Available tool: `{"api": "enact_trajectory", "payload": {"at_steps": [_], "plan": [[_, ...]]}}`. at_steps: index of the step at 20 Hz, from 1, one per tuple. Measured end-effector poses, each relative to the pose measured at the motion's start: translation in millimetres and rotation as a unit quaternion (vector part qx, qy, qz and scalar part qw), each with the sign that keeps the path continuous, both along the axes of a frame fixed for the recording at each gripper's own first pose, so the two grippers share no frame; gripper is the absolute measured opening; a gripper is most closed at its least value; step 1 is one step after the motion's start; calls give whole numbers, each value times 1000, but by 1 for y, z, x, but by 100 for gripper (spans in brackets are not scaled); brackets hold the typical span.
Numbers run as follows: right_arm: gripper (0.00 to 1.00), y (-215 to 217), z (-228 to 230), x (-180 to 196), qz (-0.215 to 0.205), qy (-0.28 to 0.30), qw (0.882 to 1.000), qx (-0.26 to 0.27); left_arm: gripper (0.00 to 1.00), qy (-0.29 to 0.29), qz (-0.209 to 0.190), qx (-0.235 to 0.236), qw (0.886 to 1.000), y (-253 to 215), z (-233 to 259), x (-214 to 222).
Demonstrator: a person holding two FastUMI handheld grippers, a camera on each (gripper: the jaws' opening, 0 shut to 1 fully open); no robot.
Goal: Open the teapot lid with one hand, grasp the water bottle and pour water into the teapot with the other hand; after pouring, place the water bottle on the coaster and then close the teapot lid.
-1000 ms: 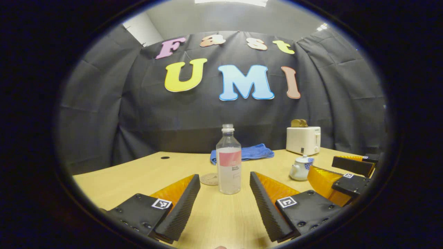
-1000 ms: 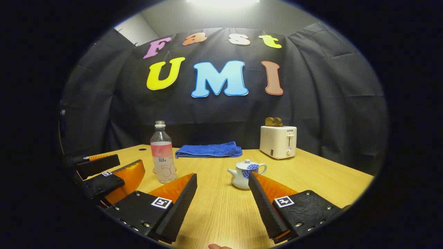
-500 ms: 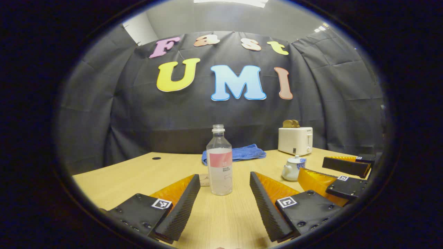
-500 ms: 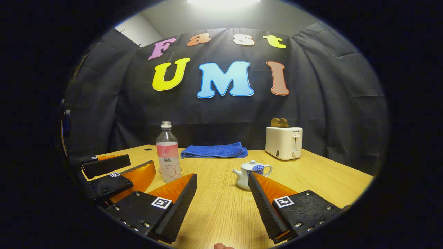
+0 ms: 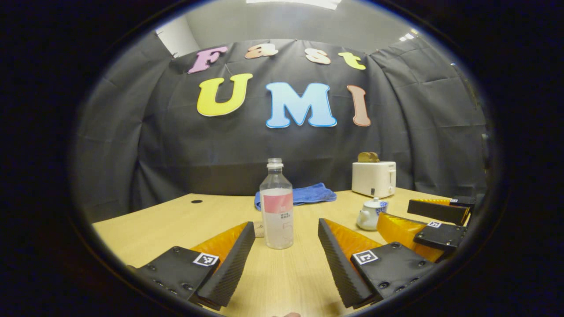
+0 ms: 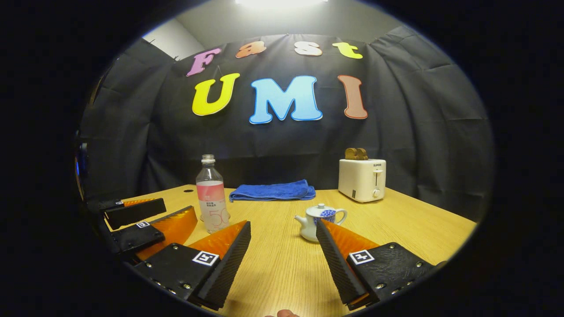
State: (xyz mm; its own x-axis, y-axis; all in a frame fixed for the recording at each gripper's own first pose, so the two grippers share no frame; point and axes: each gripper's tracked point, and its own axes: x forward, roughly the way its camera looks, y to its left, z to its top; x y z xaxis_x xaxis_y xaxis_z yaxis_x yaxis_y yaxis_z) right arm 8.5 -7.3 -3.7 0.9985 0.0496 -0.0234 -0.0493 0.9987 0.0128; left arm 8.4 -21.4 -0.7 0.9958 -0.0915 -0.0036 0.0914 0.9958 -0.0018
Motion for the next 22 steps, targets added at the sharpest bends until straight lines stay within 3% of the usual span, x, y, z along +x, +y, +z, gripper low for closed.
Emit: {"api": "enact_trajectory", "payload": {"at_steps": [8, 15, 22], "plan": [[92, -28, 16, 28, -26, -7, 1000, -13, 100, 9, -6, 1, 1000, -2, -2, 18], [92, -44, 29, 64, -38, -9, 999, -26, 100, -19, -3, 4, 1000, 7, 31, 31], [92, -65, 17, 102, -57, 17, 998, -27, 100, -20, 5, -9, 1000, 25, 42, 57]]}}
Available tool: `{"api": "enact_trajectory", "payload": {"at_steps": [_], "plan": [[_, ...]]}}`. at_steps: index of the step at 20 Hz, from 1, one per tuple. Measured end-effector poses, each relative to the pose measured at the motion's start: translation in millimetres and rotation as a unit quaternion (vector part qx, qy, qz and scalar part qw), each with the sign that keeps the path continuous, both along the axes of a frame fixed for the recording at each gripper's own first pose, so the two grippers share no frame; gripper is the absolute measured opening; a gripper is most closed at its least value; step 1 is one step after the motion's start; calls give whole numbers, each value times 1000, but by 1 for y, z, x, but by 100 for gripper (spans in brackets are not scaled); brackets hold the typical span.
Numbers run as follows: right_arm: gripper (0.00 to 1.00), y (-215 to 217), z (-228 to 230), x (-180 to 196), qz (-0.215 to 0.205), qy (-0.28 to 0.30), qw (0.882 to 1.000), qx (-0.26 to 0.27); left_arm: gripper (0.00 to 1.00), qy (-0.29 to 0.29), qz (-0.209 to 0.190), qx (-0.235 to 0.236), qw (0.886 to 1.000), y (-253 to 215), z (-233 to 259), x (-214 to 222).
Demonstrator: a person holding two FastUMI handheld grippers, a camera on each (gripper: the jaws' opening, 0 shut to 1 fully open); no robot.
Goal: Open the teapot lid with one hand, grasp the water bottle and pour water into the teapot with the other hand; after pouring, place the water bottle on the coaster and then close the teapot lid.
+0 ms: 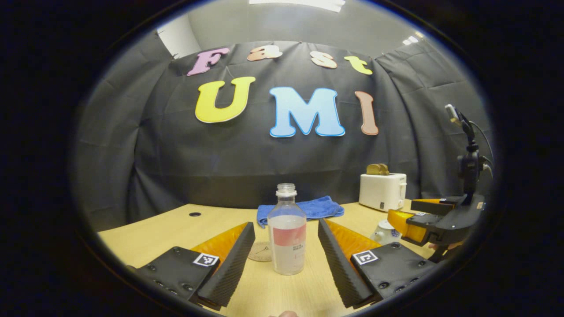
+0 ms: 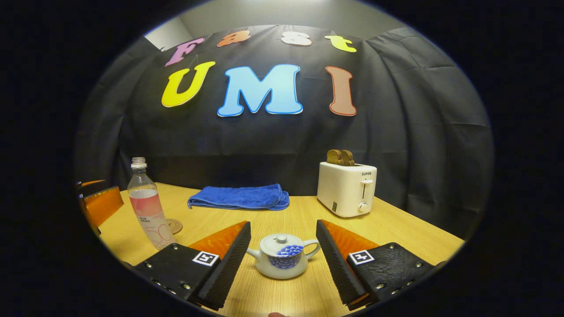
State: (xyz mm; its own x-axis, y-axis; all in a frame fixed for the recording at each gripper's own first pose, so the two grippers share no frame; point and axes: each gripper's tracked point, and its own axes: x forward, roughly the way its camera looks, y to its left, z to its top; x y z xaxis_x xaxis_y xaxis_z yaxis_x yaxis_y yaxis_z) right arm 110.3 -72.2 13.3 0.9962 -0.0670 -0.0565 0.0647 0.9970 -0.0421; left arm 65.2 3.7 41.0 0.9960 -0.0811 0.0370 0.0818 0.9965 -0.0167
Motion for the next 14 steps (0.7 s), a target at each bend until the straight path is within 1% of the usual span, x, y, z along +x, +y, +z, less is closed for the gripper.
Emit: {"api": "enact_trajectory", "payload": {"at_steps": [4, 5, 6, 7, 8, 9, 10, 11, 12, 13, 14], "plan": [[92, 1, -6, 14, 8, 9, 1000, -3, 100, -1, 0, 3, 1000, 2, 1, 6], [90, 4, -4, 14, 13, 9, 1000, -4, 100, 1, -2, 3, 1000, 0, 0, 8], [82, 4, -6, 16, 15, 11, 1000, -7, 100, 2, -3, 4, 1000, -1, -3, 9], [80, 3, -9, 21, 15, 12, 1000, -13, 100, 4, -5, 4, 1000, -2, -3, 11], [70, 0, -8, 21, 9, 15, 1000, -17, 100, 5, -6, 4, 1000, -2, -5, 11], [61, 3, -10, 23, 15, 21, 1000, -16, 100, 5, -6, 5, 1000, -2, -3, 12], [52, 0, -12, 23, 9, 27, 999, -15, 100, 4, -5, 5, 1000, -2, -3, 12], [45, -2, -19, 30, 5, 35, 999, -15, 100, 3, -6, 5, 1000, -1, -1, 11], [30, 1, -20, 27, 7, 34, 999, -9, 100, 2, -5, 5, 1000, -1, -1, 11], [19, 1, -19, 29, 7, 34, 999, -4, 100, 1, -5, 5, 1000, -1, -1, 10], [18, 1, -18, 26, 10, 35, 999, -10, 100, 0, -5, 5, 1000, 0, 0, 10]]}}
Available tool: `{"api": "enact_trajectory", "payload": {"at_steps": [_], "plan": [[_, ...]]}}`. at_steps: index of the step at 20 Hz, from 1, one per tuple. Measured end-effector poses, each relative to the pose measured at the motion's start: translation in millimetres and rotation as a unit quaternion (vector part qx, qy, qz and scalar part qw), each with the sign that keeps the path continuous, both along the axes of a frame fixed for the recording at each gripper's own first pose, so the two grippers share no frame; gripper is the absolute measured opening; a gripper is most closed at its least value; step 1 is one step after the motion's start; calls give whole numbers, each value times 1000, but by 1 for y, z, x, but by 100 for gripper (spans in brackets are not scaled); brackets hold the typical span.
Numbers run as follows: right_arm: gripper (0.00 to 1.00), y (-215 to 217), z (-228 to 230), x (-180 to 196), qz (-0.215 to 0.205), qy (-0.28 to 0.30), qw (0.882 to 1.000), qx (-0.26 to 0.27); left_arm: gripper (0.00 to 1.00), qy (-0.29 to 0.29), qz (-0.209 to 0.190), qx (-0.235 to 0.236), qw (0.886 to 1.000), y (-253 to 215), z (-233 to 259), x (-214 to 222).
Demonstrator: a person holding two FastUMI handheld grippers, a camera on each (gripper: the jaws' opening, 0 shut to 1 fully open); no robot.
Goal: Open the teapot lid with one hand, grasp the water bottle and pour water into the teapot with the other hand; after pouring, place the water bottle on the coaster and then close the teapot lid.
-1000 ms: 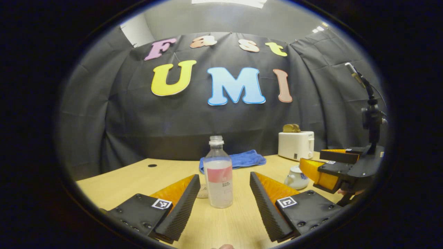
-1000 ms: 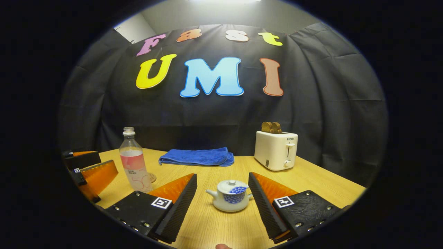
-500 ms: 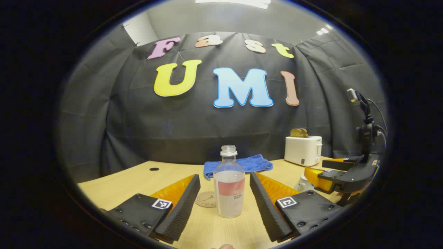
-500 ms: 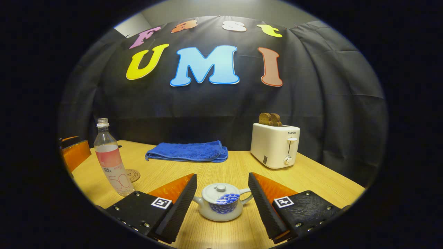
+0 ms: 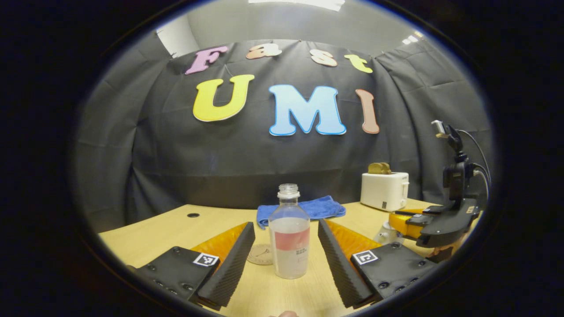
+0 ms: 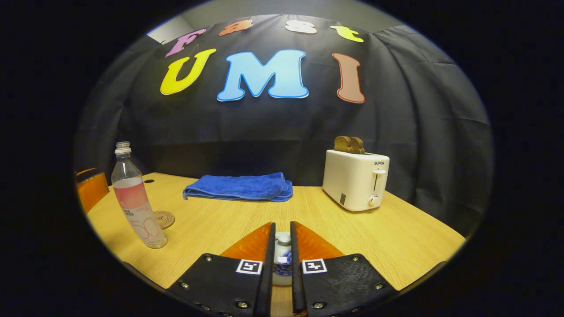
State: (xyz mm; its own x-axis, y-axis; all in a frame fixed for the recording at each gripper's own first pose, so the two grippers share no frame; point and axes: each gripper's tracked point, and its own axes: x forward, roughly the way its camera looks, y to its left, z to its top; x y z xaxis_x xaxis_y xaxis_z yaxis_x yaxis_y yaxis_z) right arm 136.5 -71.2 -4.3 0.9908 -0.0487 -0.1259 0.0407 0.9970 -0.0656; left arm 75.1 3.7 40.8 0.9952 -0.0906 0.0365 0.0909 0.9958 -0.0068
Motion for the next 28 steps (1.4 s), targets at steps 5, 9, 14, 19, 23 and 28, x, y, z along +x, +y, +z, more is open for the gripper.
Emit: {"api": "enact_trajectory", "payload": {"at_steps": [5, 9, 14, 19, 23, 28], "plan": [[7, -1, 2, 1, 3, -2, 1000, -19, 100, 7, 0, -4, 1000, 2, -4, 0], [8, 2, 15, -3, 8, -23, 999, -26, 100, 4, 1, -2, 1000, 0, -2, 1], [8, 14, 35, -15, 27, -51, 998, -31, 100, 11, 0, 0, 1000, -6, -9, 7], [8, 22, 36, -22, 45, -55, 997, -29, 100, 20, 3, 9, 1000, -10, -20, 22], [8, 21, 43, -27, 46, -69, 996, -27, 100, 38, 5, -5, 999, -8, -32, 39], [7, 26, 54, -33, 55, -85, 995, -18, 100, 45, 10, 5, 999, -4, -37, 59]]}}
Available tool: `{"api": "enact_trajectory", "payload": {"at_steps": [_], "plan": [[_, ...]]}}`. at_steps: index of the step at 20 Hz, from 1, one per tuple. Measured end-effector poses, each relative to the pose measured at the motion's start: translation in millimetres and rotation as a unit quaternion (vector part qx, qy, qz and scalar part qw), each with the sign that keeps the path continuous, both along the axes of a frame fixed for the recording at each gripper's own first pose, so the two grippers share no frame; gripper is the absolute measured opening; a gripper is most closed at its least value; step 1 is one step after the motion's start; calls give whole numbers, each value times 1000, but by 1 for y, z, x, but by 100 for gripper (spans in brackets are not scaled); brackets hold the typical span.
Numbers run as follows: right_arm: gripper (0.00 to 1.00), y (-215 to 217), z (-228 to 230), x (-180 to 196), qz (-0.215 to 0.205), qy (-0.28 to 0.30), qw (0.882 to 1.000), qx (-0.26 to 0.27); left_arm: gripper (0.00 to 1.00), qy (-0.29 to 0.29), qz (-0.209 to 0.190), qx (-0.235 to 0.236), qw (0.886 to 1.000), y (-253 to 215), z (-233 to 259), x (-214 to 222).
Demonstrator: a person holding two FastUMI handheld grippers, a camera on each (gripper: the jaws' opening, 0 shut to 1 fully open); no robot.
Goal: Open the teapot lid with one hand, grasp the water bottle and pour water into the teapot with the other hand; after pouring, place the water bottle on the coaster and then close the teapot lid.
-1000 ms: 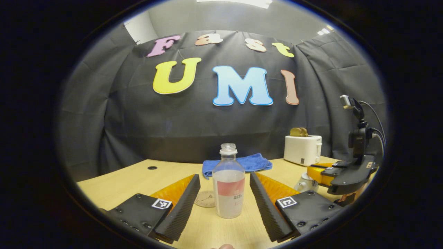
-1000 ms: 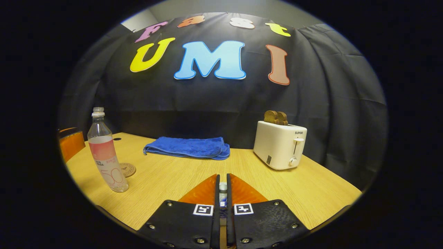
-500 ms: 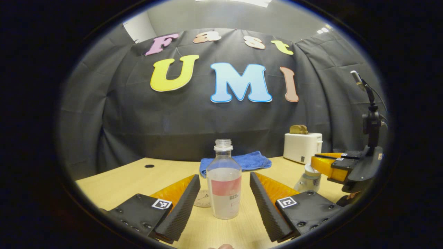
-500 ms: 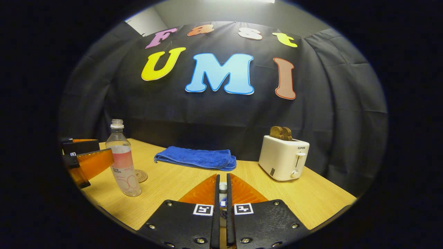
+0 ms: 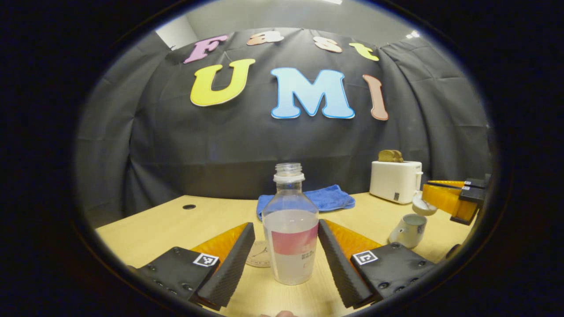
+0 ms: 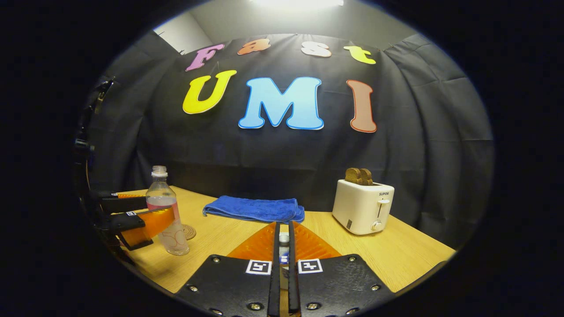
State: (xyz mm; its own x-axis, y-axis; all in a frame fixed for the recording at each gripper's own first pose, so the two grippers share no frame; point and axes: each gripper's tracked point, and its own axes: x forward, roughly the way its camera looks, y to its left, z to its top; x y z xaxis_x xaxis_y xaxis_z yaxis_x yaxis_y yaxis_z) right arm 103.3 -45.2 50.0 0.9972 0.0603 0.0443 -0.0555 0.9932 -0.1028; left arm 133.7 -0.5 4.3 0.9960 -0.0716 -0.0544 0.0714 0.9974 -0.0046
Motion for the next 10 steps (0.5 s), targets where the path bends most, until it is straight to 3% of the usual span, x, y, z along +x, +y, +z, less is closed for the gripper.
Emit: {"api": "enact_trajectory", "payload": {"at_steps": [9, 10], "plan": [[7, 6, -7, -4, 17, 13, 1000, 4, 100, 13, 2, -6, 1000, 3, -15, 27], [7, 7, -8, -6, 20, 16, 1000, 5, 94, 16, 8, -2, 1000, 5, -17, 24]]}}
